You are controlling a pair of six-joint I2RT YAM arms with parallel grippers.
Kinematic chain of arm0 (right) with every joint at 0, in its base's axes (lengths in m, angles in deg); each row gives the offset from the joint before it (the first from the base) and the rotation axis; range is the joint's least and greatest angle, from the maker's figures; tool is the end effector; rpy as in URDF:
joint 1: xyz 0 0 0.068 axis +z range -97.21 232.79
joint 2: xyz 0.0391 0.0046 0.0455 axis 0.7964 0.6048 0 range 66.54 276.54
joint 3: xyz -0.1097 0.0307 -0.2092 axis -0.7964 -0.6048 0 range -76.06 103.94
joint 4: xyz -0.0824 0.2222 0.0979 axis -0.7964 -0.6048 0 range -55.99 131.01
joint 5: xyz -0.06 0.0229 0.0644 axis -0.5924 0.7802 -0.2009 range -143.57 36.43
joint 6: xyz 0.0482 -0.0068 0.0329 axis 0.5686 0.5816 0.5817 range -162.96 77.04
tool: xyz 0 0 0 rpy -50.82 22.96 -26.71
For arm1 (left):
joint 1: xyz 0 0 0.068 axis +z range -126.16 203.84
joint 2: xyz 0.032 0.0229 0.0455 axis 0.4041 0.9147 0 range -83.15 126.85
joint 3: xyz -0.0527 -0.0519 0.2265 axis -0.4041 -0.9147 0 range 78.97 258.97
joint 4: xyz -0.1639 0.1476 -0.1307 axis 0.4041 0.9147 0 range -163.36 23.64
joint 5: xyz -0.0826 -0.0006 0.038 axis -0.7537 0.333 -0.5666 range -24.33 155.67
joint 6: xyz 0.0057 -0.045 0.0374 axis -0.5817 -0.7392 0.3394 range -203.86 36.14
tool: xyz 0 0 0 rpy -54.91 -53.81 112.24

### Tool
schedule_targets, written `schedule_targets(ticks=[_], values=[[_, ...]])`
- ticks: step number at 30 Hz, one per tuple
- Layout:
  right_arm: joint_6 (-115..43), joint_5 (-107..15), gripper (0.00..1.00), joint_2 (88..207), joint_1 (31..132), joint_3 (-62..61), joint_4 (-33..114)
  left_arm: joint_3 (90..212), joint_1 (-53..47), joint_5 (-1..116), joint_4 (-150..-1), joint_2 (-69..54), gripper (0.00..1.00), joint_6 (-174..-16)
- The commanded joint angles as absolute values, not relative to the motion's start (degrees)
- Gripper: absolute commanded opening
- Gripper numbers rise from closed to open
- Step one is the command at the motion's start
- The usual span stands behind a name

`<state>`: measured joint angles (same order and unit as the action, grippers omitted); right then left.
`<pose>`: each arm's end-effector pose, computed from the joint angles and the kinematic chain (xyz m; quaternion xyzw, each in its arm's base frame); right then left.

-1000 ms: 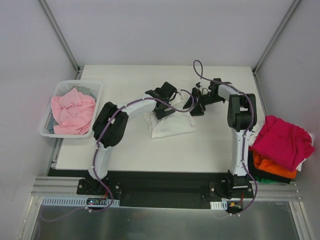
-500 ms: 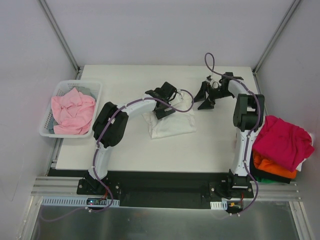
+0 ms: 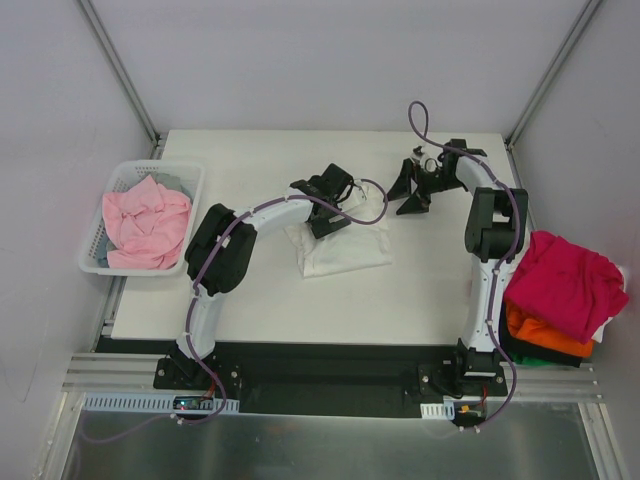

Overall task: Fold and stack the t-shirts
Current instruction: Fold the tshirt

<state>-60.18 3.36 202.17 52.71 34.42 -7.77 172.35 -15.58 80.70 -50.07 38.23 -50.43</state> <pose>0.4524 0.0350 0.1319 -0.1956 0.8508 0.4481 0.1925 0.3551 -0.2776 0.1590 0.5205 0.7784 0.1061 0.3345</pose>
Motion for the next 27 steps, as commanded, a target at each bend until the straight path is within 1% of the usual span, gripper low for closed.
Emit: schedule_targets(ticks=[1, 9, 23, 27], values=[[-61.3, 0.9, 0.95, 201.6, 53.0, 34.7, -8.6, 172.0, -16.2, 78.8, -47.9, 36.6, 0.99, -51.6], [-60.3, -3.1, 0.95, 200.0, 54.1, 31.3, -4.6, 172.1, -16.2, 78.6, -47.8, 36.7, 0.99, -51.8], [-59.1, 0.6, 0.96, 202.2, 56.8, 30.4, -3.5, 172.0, -16.2, 79.1, -47.8, 36.6, 0.99, -51.5], [-58.6, 3.3, 0.96, 201.8, 57.6, 29.0, -2.9, 172.4, -16.2, 79.0, -47.8, 37.2, 0.99, -51.6]])
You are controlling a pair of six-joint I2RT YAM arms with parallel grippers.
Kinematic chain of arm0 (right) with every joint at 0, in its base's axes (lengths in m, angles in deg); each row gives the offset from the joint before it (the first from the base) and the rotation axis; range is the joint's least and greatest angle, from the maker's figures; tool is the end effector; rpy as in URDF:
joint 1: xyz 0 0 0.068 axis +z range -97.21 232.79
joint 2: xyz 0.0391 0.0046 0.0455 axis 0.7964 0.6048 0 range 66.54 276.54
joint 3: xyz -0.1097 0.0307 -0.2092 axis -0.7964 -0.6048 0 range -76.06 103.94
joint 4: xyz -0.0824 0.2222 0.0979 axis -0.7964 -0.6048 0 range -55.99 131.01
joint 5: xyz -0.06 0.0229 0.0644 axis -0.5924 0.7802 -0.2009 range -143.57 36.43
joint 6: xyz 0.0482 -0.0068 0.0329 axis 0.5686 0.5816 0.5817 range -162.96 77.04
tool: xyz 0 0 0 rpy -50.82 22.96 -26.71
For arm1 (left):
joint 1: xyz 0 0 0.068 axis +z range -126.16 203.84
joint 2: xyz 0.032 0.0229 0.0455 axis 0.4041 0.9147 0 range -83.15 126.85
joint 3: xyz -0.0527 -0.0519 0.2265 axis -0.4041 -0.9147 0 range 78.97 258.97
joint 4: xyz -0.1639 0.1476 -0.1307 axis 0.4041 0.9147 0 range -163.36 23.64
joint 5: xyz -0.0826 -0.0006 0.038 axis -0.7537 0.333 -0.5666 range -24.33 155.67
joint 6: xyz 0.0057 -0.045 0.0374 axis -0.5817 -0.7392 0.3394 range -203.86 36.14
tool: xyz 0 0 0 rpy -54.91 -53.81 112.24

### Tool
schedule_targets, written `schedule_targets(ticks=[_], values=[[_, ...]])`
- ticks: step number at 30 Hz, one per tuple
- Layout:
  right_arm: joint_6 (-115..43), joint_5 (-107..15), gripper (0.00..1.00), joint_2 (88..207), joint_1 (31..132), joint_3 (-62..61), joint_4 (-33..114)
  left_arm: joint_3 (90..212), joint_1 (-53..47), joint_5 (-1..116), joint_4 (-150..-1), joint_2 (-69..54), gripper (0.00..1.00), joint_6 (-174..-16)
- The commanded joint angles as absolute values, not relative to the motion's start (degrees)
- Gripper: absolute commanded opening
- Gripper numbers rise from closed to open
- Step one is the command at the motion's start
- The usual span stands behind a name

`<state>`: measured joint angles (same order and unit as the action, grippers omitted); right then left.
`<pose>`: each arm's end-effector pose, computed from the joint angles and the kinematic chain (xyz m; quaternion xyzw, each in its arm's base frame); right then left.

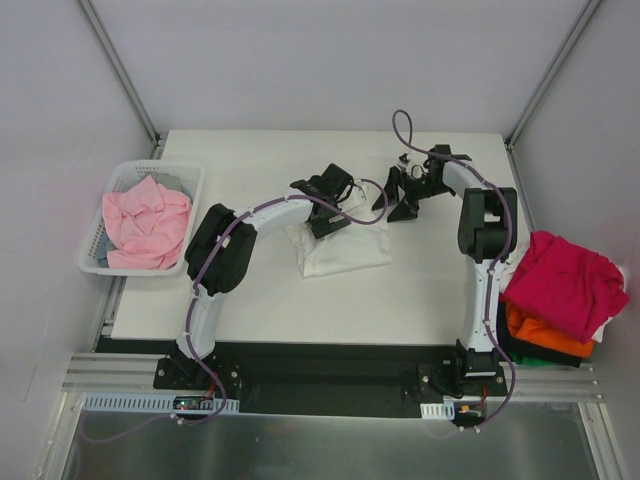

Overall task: Fold and stack the t-shirts
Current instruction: Fold the tshirt, then neatly place the folded tshirt to the corner

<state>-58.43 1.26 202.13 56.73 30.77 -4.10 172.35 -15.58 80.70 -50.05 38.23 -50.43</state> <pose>0.4458 0.0656 0.1157 -0.2118 0.8554 0.4411 0.1697 0.3551 -0.2776 0.1590 0.5206 0.7784 0.1061 0.3343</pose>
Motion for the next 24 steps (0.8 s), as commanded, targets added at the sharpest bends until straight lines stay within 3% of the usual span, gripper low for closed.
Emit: schedule_targets(ticks=[1, 24], values=[[-58.8, 3.6, 0.96, 201.6, 57.7, 28.7, -3.0, 172.5, -16.2, 79.0, -47.8, 37.1, 0.99, -51.5], [-60.5, 5.0, 0.96, 198.2, 61.1, 23.4, -2.0, 172.6, -16.2, 78.9, -47.8, 37.3, 0.99, -51.1]])
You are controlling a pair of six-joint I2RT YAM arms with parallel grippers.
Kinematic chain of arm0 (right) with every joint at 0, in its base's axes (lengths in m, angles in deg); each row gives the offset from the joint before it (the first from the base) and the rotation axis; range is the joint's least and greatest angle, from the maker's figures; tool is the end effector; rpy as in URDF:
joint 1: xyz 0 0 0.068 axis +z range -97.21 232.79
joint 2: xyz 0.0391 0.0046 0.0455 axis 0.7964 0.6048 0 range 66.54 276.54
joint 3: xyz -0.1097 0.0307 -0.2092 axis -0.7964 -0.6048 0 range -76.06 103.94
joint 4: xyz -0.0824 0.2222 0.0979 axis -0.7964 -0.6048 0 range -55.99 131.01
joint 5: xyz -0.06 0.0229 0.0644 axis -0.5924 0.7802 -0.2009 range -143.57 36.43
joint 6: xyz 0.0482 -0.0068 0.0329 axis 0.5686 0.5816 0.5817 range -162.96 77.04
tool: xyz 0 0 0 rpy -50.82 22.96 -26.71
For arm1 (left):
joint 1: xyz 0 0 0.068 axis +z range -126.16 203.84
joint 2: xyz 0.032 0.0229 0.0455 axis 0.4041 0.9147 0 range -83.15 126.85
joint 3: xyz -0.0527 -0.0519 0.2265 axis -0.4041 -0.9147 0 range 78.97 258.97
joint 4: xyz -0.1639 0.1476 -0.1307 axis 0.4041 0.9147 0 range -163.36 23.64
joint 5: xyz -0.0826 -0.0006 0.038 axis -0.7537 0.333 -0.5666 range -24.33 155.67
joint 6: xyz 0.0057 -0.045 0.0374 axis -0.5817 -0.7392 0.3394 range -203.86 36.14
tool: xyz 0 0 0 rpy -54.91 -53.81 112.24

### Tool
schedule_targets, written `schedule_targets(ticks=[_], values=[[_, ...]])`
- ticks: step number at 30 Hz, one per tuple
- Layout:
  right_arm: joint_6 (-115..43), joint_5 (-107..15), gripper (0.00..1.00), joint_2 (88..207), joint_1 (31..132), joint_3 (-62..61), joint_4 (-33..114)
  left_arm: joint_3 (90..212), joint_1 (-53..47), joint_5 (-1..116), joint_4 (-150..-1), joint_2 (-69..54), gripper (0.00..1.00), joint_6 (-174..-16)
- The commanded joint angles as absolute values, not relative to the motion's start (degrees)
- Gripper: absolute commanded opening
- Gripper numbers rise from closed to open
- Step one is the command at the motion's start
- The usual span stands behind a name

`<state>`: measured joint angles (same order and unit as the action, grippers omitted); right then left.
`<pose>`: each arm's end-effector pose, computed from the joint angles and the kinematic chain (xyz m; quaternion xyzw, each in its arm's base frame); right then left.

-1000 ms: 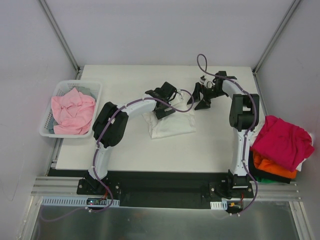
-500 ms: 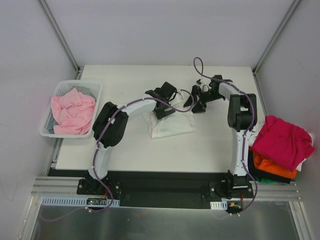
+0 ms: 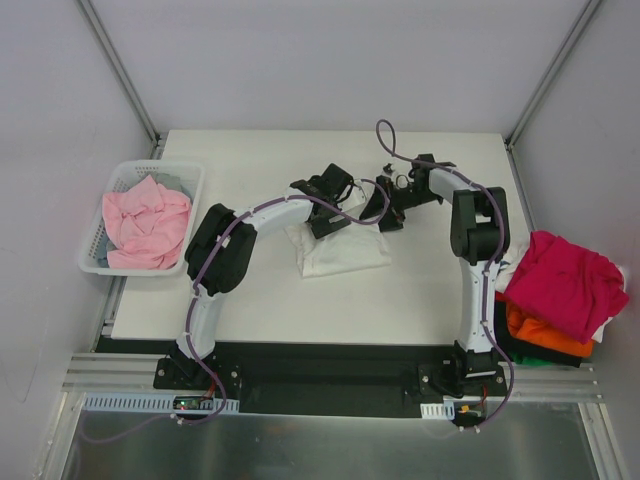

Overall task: Fold and stack the t-shirts
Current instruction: Neatly place the folded tshirt to the corner

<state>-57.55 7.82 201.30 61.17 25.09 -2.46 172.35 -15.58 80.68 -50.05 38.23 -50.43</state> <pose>0.4244 0.1003 0.1007 -0.2264 0.8259 0.5013 0.1241 0.3550 -0.2776 0.1589 0.5207 0.7784 0.1059 0.3343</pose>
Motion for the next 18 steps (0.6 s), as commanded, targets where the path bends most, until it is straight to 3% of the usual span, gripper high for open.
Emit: schedule_targets(ticks=[1, 18], values=[[-60.2, 5.3, 0.96, 198.5, 61.2, 23.4, -1.8, 172.8, -16.2, 78.9, -47.8, 37.3, 0.99, -51.2], [-59.1, 6.9, 0.94, 200.4, 65.9, 22.3, -0.9, 173.2, -16.0, 78.9, -47.8, 36.8, 0.99, -51.9]])
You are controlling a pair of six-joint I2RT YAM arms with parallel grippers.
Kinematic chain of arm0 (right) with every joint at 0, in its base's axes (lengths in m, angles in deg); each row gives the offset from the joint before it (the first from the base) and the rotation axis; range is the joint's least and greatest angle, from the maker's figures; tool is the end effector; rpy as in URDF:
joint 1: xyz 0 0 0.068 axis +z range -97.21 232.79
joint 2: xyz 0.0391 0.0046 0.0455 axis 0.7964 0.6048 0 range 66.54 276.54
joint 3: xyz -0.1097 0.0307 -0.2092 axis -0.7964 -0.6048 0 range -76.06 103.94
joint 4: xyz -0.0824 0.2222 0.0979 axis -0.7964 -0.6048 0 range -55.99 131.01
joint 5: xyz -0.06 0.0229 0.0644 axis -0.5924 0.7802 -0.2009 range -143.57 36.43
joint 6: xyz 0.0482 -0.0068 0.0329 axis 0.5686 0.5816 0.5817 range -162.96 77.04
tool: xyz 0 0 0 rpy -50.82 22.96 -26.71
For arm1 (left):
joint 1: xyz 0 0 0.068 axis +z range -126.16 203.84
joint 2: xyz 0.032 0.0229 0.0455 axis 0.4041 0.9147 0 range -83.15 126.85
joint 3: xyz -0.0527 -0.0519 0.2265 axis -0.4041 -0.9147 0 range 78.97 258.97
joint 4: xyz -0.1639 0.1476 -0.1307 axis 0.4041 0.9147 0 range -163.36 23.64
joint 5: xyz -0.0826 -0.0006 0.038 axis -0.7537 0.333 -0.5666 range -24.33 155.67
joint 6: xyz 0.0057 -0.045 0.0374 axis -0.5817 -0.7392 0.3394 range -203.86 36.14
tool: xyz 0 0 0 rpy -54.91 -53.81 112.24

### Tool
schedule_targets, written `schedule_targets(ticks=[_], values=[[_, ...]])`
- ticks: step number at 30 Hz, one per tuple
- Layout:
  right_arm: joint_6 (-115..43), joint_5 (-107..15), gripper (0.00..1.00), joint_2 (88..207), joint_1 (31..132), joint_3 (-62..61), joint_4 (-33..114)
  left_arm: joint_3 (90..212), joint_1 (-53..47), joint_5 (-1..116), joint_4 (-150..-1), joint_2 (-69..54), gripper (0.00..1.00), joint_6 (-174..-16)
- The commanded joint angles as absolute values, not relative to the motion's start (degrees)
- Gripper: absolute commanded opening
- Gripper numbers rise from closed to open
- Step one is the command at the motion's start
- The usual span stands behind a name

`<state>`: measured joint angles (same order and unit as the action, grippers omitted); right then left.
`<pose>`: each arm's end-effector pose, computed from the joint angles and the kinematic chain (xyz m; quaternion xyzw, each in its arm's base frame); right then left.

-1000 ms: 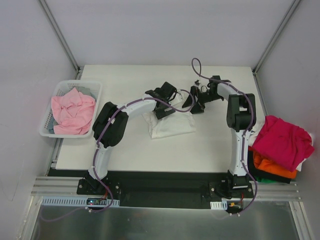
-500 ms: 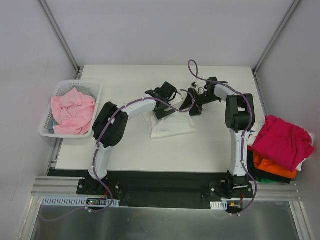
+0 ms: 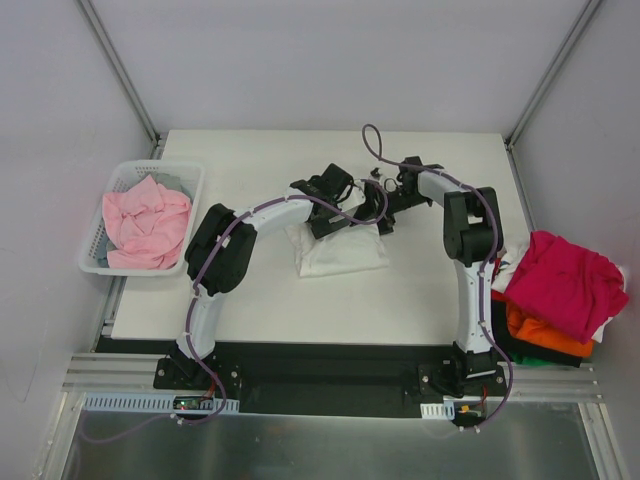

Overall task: Fold and stack the t-shirts
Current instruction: Neatly place the folded tshirt to the corner

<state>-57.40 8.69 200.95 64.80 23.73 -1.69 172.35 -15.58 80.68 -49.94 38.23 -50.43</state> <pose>0.4142 0.1266 0.0981 -0.2502 0.8151 0.5117 0.1054 0.3549 -0.2775 0.1588 0.5209 0.7786 0.1060 0.3334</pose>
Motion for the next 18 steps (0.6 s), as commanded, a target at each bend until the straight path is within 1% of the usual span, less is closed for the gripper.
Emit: schedule_targets(ticks=[1, 2, 3, 5, 6, 8, 9, 10, 18], values=[[-59.2, 6.8, 0.92, 200.4, 65.9, 22.1, -0.9, 172.9, -15.8, 78.9, -47.8, 36.5, 0.99, -52.0], [-59.6, 6.8, 0.88, 200.4, 65.9, 22.1, -1.4, 172.9, -15.6, 78.9, -47.8, 36.3, 0.99, -52.1], [-59.7, 6.7, 0.78, 200.4, 65.7, 22.1, -1.6, 172.8, -15.4, 78.9, -47.8, 36.0, 0.99, -52.2], [-60.5, 5.8, 0.66, 200.1, 65.5, 22.6, -2.8, 172.7, -14.7, 78.9, -47.8, 35.2, 0.99, -52.3], [-61.0, 5.4, 0.49, 200.0, 65.4, 22.6, -3.2, 172.6, -14.5, 79.0, -47.8, 34.7, 0.99, -52.2], [-61.5, 4.7, 0.28, 199.7, 65.0, 22.6, -4.1, 172.4, -14.0, 79.6, -47.7, 33.6, 0.99, -51.9], [-62.3, 4.4, 0.08, 199.5, 64.8, 22.6, -4.6, 172.2, -13.8, 79.6, -47.7, 33.1, 0.99, -51.7], [-62.7, 3.7, 0.01, 199.5, 64.8, 22.6, -5.1, 172.1, -13.6, 79.7, -47.8, 32.3, 0.99, -51.6], [-64.8, -2.8, 0.01, 193.6, 64.5, 20.4, -6.5, 170.7, -12.7, 81.4, -47.9, 30.2, 0.99, -50.9]])
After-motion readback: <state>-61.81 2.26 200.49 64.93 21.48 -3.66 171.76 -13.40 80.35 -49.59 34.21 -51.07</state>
